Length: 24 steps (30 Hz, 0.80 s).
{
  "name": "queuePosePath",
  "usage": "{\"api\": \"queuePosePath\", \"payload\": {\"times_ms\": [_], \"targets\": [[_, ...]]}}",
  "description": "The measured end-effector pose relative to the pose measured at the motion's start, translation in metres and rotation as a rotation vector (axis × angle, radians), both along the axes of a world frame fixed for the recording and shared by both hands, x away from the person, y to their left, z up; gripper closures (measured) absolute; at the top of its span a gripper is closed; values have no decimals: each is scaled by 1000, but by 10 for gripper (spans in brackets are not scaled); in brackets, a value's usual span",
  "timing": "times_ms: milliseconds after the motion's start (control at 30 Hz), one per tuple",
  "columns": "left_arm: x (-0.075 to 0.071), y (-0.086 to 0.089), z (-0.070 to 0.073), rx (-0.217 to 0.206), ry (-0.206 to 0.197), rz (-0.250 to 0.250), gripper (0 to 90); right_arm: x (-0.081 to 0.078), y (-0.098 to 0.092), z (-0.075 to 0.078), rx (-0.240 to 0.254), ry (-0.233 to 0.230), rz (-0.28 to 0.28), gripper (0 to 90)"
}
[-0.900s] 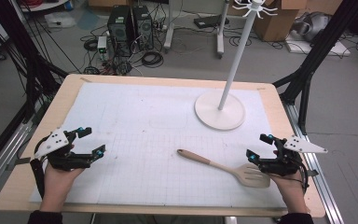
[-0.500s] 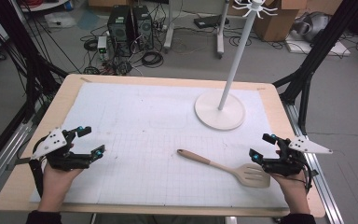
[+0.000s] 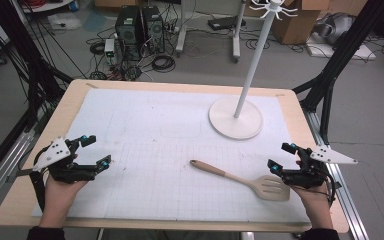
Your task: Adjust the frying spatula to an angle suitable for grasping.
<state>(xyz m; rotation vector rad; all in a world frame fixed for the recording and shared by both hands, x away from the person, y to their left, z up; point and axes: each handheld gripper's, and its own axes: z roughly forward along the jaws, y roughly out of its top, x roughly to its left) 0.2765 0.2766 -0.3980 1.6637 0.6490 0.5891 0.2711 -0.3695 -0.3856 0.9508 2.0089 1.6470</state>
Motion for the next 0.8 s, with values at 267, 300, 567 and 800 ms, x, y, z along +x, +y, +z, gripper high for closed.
{"api": "queuePosePath", "payload": {"times_ms": [267, 300, 567, 800], "targets": [[0, 0, -2, -11, -4, -4, 140, 2, 5, 1, -11, -2, 23, 105], [0, 0, -1, -11, -7, -1, 140, 2, 5, 1, -13, -3, 23, 105], [-1, 3, 0, -12, -11, 5, 140, 3, 12, 2, -32, 4, 50, 105], [-3, 2, 1, -14, -17, 3, 139, 5, 22, 0, -63, 18, 71, 106]]}}
